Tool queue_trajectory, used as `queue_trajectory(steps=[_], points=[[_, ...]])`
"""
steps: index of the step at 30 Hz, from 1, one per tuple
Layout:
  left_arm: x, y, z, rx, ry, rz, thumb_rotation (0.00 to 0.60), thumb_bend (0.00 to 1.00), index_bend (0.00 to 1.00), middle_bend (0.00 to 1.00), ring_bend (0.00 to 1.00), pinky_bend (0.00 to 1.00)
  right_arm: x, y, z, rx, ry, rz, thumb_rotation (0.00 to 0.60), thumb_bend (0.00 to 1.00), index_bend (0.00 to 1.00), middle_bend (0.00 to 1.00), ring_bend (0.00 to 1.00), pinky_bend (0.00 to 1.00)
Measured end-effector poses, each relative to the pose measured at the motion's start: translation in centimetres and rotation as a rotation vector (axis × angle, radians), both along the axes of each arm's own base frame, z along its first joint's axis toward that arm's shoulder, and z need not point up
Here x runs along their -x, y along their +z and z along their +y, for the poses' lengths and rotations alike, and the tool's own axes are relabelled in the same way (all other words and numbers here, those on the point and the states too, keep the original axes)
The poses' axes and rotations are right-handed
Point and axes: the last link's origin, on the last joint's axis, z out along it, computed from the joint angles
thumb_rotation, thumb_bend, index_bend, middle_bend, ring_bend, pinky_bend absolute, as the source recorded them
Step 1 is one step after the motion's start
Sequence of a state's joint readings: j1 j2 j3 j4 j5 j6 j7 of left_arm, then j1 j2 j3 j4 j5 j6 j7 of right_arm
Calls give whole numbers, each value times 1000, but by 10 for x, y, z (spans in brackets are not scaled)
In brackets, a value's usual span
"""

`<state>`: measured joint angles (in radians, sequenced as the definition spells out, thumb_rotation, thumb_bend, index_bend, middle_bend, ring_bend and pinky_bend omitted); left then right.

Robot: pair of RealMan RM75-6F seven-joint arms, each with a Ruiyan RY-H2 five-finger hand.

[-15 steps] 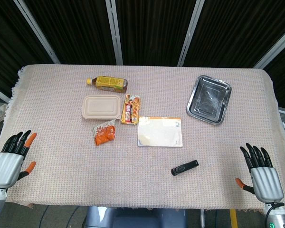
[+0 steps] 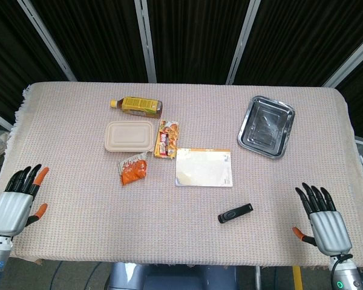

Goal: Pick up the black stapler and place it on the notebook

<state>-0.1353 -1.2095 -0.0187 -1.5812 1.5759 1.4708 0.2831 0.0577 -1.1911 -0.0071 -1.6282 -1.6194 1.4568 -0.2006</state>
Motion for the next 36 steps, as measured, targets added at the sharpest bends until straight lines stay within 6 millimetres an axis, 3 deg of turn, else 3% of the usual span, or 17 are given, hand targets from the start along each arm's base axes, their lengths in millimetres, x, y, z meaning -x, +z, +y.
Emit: queue_trajectory(steps=[4,17,30,36], points=[[0,-3,3,7,-1,8,600,301,0,0,0,110,-6,-10,-3,-43,15,32,600,199,60,51,0,30],[2,-8,8,13,20,29,600,305,0,0,0,111,-44,-72,-20,-240,100,126,600,225,96,87,27,80],[-5,-15,9,36,23,39,600,304,0,0,0,112,-60,-99,-42,-298,146,172,600,275,123,133,96,115],[-2,-14,13,33,41,37,600,302,0,0,0,112,-61,-113,-51,-339,143,195,600,318,177,181,164,184]])
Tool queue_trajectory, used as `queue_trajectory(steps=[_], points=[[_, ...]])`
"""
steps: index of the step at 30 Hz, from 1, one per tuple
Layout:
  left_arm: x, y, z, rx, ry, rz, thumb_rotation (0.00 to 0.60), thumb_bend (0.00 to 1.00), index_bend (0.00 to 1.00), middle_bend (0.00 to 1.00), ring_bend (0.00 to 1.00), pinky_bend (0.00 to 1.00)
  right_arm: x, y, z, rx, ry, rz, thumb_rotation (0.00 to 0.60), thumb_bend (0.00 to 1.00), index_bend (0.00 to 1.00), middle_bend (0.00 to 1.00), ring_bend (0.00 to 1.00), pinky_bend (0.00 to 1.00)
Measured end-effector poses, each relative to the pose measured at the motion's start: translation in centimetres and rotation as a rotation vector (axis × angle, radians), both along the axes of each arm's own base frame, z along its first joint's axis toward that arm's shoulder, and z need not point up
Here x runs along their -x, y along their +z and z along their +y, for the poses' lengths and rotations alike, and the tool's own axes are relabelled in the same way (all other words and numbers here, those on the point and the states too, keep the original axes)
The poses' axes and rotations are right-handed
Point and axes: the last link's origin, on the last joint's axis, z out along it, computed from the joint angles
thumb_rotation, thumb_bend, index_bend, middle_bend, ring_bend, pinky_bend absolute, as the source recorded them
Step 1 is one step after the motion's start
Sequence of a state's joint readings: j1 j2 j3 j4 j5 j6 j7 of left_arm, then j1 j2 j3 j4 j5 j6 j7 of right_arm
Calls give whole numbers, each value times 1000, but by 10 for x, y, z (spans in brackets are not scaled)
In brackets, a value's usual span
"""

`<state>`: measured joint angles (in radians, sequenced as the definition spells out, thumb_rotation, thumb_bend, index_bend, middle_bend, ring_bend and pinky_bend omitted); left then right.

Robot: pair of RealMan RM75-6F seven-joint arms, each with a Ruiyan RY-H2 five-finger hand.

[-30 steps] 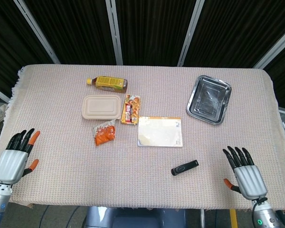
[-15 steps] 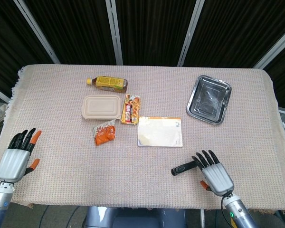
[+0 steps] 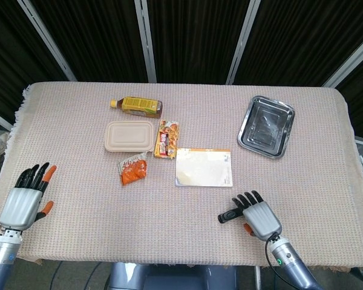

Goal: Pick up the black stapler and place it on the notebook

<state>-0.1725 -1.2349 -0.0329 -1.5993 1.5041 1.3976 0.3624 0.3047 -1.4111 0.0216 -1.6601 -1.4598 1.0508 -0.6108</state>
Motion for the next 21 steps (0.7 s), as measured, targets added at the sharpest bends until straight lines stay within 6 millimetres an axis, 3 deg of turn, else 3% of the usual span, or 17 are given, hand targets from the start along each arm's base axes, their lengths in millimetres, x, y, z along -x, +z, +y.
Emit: queue_trajectory(steps=[4,11,15,21], points=[[1,-1,2,3,4,2,600,302,0,0,0,112,-1,-7,-5,-16,5,12,600,355,243,227,208,244],[2,-2,4,8,12,5,600,303,0,0,0,112,1,-15,-10,-27,23,24,600,433,486,408,420,540],[2,-1,4,2,17,3,600,304,0,0,0,112,-1,-19,-12,-19,40,30,600,450,626,435,469,594],[4,-1,6,5,23,4,600,304,0,0,0,112,-4,-19,-18,-1,53,31,600,471,647,448,518,643]])
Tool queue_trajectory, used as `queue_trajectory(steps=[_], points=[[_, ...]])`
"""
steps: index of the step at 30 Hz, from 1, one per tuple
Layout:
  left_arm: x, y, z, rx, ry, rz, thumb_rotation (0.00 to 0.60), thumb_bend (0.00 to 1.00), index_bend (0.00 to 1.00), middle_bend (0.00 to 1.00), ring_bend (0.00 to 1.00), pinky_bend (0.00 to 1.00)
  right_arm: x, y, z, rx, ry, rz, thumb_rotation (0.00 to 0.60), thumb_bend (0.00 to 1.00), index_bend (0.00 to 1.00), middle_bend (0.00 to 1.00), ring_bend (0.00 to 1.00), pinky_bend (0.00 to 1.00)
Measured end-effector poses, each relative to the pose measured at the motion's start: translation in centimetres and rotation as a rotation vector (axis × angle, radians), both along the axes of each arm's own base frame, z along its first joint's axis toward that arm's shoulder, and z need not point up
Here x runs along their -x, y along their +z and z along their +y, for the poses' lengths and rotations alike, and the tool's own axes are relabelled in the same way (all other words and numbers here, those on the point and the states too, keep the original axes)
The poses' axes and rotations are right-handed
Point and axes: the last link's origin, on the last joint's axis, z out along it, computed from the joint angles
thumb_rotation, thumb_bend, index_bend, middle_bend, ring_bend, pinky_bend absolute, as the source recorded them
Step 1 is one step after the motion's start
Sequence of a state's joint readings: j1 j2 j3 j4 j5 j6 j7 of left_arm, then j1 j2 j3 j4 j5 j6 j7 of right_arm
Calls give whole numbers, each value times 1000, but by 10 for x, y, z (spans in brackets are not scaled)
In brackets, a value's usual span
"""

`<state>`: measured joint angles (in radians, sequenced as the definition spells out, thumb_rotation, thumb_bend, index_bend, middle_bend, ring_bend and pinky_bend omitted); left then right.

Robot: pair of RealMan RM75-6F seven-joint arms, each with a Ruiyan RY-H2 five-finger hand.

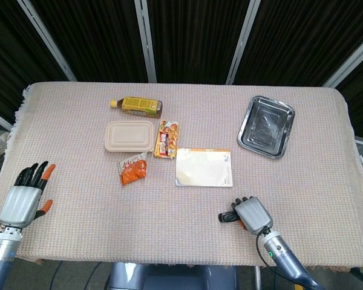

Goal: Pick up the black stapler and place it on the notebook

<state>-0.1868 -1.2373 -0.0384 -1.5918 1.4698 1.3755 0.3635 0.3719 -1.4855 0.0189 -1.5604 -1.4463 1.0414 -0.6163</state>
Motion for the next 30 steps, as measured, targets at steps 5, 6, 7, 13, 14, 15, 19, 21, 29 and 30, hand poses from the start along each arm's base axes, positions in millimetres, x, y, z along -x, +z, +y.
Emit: queue_trajectory(steps=[5,6,7,13,14,15,19,21,29,30], points=[[1,-1,1,2,6,2,600,303,0,0,0,112,-6,6,-6,18,11,-1,600,471,647,448,518,644],[1,-1,1,3,8,3,600,303,0,0,0,112,-7,7,-7,21,14,-2,600,471,647,448,518,644],[1,-1,2,3,11,4,600,302,0,0,0,112,-9,9,-8,25,16,-3,600,472,647,448,518,644],[3,-2,4,-2,28,9,600,302,0,0,0,112,-27,20,-27,46,34,-7,600,471,647,448,518,644],[3,-2,5,-6,31,8,600,303,0,0,0,112,-31,21,-32,47,36,-7,600,472,647,448,518,644],[3,-2,5,-9,33,8,600,303,0,0,0,112,-34,23,-36,48,38,-7,600,471,647,448,518,644],[4,-2,7,-14,48,8,600,302,0,0,0,111,-52,26,-53,48,52,-18,600,471,647,448,518,644],[6,-2,8,-15,61,9,600,303,0,0,0,111,-62,28,-64,49,62,-23,600,471,647,448,518,644],[11,-6,18,-9,107,19,600,302,0,0,0,112,-95,18,-97,29,94,-13,600,471,647,449,518,644],[12,-6,19,-7,111,20,600,303,0,0,0,112,-99,16,-101,25,94,-12,600,471,647,448,518,644]])
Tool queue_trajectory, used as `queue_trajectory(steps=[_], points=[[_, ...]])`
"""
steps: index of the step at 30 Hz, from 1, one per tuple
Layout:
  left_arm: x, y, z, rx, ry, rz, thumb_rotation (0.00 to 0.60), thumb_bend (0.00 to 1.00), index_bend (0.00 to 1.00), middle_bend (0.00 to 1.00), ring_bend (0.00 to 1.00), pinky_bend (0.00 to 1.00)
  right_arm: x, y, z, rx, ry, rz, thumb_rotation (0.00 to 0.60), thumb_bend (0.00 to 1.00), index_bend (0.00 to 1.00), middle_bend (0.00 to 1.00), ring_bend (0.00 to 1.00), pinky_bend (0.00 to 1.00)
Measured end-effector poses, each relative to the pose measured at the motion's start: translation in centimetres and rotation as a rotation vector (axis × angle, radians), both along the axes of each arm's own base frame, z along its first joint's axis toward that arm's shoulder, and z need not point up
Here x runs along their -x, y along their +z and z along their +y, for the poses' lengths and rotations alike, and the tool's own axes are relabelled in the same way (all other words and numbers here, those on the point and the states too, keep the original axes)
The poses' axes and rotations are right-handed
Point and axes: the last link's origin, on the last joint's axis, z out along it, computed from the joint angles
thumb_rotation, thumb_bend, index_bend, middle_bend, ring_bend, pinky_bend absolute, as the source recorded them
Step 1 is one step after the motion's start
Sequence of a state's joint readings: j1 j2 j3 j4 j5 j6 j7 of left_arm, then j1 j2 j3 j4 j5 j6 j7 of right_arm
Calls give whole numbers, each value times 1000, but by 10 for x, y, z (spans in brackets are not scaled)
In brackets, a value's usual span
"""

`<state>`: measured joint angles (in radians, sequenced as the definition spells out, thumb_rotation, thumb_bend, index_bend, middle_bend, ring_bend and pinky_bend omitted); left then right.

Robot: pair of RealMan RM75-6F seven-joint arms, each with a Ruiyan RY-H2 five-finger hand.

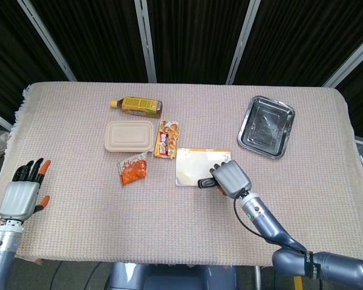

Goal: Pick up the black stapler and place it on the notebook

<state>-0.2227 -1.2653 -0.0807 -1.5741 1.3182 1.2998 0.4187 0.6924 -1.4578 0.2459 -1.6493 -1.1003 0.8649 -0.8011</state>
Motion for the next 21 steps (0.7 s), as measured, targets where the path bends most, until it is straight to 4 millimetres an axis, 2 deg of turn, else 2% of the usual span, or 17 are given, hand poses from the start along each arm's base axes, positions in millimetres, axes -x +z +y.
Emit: queue_trajectory(steps=[5,11,18,21], points=[[5,0,6,3,28,-4,600,303,0,0,0,111,-19,-25,-23,-34,-6,11,600,471,647,448,519,644],[8,2,9,5,37,-12,600,304,0,0,0,112,-32,-48,-38,-56,-9,25,600,471,647,448,518,644],[10,3,11,6,40,-16,600,305,0,0,0,111,-40,-60,-43,-66,-10,32,600,470,645,448,516,644],[10,4,10,6,37,-16,600,305,0,0,0,111,-39,-61,-45,-64,-14,35,600,471,603,437,507,644]])
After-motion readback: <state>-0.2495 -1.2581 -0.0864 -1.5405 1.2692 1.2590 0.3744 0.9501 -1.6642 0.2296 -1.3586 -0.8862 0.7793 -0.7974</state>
